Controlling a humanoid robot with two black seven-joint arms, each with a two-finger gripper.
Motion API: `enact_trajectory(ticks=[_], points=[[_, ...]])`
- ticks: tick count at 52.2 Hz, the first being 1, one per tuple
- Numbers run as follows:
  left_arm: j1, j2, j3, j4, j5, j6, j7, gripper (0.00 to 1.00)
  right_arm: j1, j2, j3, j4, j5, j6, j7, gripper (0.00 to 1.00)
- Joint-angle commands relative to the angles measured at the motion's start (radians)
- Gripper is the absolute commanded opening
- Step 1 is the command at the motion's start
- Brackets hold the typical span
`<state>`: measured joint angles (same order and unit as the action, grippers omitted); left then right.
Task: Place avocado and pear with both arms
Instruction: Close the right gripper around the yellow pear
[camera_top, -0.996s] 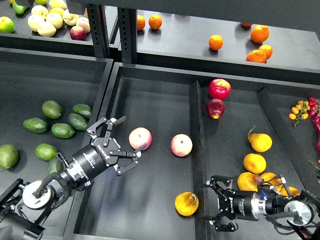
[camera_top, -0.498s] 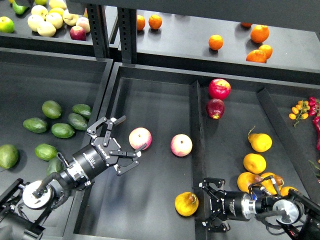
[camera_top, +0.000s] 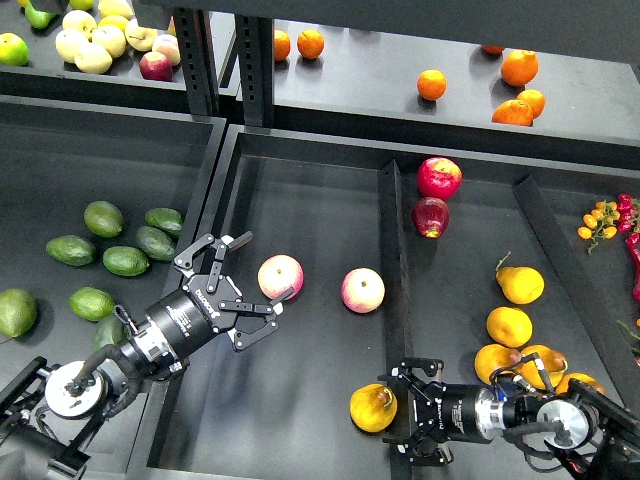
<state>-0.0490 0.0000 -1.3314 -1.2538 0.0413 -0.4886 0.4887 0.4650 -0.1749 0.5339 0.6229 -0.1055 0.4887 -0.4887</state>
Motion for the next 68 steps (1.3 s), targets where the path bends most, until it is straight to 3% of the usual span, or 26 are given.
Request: enact_trajectory(ticks=[1,15,24,45,68], points=[[0.001,0.0,0.0,-0.001,0.0,0.0,0.0,1.0,0.0,0.011,0.001,-0.008,0.001,0.0,0.0,0.75],[0.001,0.0,0.0,-0.003,0.0,0.0,0.0,1.0,0.0,0.012,0.003,-0.015,0.001,0.0,0.0,0.65],[0.001,0.0,-0.002,-0.006,0.0,0.0,0.0,1.0,0.0,0.012,0.005,-0.02,0.013,0.0,0.0,0.36],[0.003,0.0,-0.002,-0.006,0.0,0.0,0.0,1.0,-0.002,0.011,0.015,-0.019,0.086,0.0,0.0,0.14],[0.009,0.0,-0.002,-0.006,0.0,0.0,0.0,1.0,0.0,0.009,0.169,0.072,0.152,0.0,0.0,0.09]])
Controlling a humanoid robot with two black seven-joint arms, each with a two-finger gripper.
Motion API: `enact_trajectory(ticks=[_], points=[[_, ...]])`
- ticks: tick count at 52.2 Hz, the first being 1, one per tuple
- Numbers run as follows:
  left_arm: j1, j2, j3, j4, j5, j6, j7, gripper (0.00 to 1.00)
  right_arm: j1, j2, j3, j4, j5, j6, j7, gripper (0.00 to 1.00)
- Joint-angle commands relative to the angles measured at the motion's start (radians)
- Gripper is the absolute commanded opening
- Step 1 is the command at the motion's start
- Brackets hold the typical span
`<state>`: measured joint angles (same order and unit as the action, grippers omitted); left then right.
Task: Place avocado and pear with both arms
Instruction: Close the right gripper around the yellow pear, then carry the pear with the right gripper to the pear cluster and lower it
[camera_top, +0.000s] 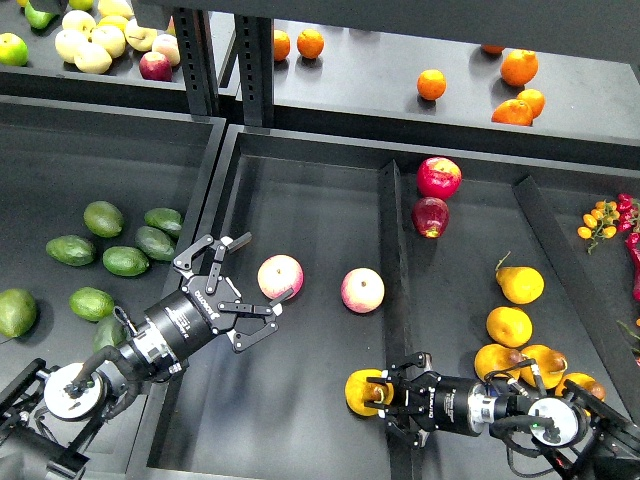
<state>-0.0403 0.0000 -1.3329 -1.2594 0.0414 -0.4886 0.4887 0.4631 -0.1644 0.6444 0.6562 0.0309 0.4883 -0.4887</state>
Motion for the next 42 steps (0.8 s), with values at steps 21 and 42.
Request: enact_trajectory(ticks=[21,42], points=[[0.002,0.0,0.001,0.0,0.0,0.0,0.0,1.0,-0.034,-0.158,0.221,0.128,0.035,0.0,0.0,0.09],[0.01,0.0,0.001,-0.002,-0.001,0.0,0.0,1.0,-0.219,-0.317,0.219,0.198,0.07,0.0,0.0,0.1]])
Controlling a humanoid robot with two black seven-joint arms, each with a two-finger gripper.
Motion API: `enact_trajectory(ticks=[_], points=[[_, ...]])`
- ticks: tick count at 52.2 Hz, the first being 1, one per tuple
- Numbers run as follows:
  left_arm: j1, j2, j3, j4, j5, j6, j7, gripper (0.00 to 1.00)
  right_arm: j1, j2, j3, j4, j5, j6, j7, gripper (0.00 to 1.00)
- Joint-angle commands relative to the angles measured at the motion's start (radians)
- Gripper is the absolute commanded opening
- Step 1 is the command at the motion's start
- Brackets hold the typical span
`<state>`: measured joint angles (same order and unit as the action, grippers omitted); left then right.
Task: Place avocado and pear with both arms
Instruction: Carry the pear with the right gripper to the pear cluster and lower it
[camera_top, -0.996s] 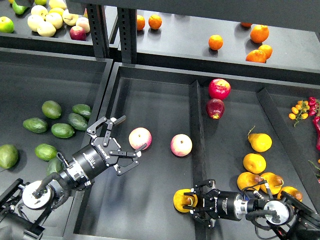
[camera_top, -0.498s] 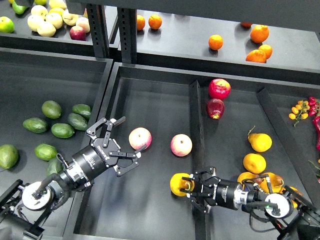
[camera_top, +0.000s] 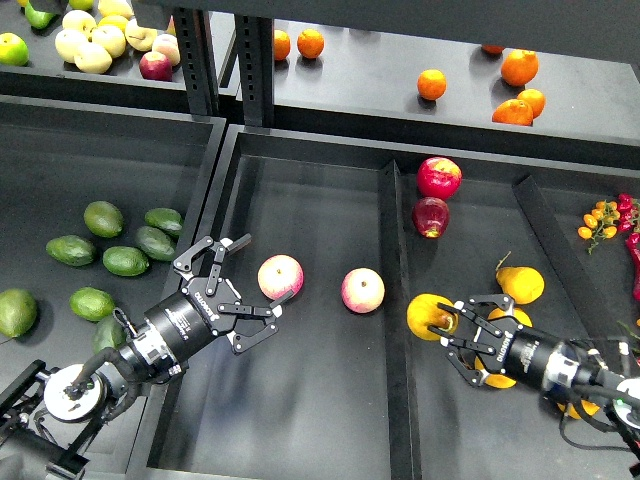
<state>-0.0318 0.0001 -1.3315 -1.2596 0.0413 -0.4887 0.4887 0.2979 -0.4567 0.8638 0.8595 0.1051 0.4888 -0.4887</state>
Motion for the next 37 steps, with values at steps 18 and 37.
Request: enact_trajectory(ticks=[18,37], points=[[0.003,0.0,0.0,-0.003,-0.001,0.0,0.0,1.0,-0.121,-0.033,-0.003,-0.048,-0.008,0.0,0.0,0.1],[0.024,0.0,0.002,-0.021,-0.001,0.0,0.0,1.0,-0.12,-0.016,-0.008,-0.077,-0.008,0.0,0.0,0.13]])
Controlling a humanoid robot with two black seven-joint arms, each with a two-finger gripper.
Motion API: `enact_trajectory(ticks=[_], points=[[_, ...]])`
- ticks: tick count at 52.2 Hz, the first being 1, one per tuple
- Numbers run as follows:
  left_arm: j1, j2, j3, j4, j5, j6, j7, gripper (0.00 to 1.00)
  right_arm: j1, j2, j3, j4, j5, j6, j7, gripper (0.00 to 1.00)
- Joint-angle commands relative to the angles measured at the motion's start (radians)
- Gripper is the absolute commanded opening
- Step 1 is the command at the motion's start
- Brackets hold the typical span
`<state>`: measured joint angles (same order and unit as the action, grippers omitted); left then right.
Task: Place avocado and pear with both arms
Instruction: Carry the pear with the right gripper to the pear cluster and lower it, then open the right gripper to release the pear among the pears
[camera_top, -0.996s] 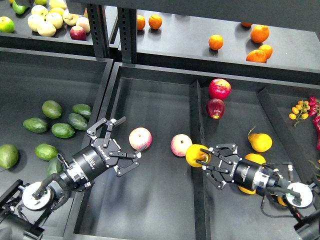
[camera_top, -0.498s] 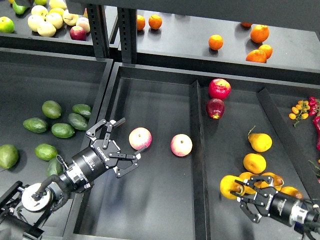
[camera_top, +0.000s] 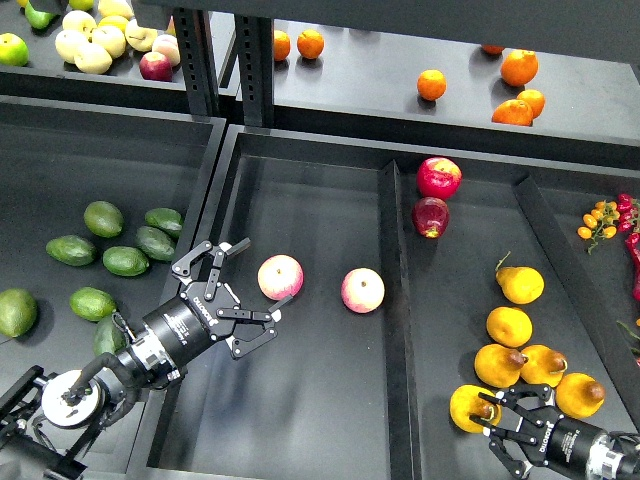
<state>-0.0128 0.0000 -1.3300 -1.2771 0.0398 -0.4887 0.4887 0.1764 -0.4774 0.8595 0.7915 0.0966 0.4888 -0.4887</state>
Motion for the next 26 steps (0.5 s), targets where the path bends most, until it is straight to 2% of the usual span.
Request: enact_trajectory(ticks=[1,26], points=[[0.007,0.0,0.0,-0.005,0.0,0.0,0.0,1.0,0.002,0.006,-0.004,-0.012,0.0,0.0,0.0,0.14],[0.02,0.0,0.0,-0.014,0.0,0.0,0.0,1.0,0.0,0.029,-0.01,-0.057,-0.003,0.0,0.0,0.17]])
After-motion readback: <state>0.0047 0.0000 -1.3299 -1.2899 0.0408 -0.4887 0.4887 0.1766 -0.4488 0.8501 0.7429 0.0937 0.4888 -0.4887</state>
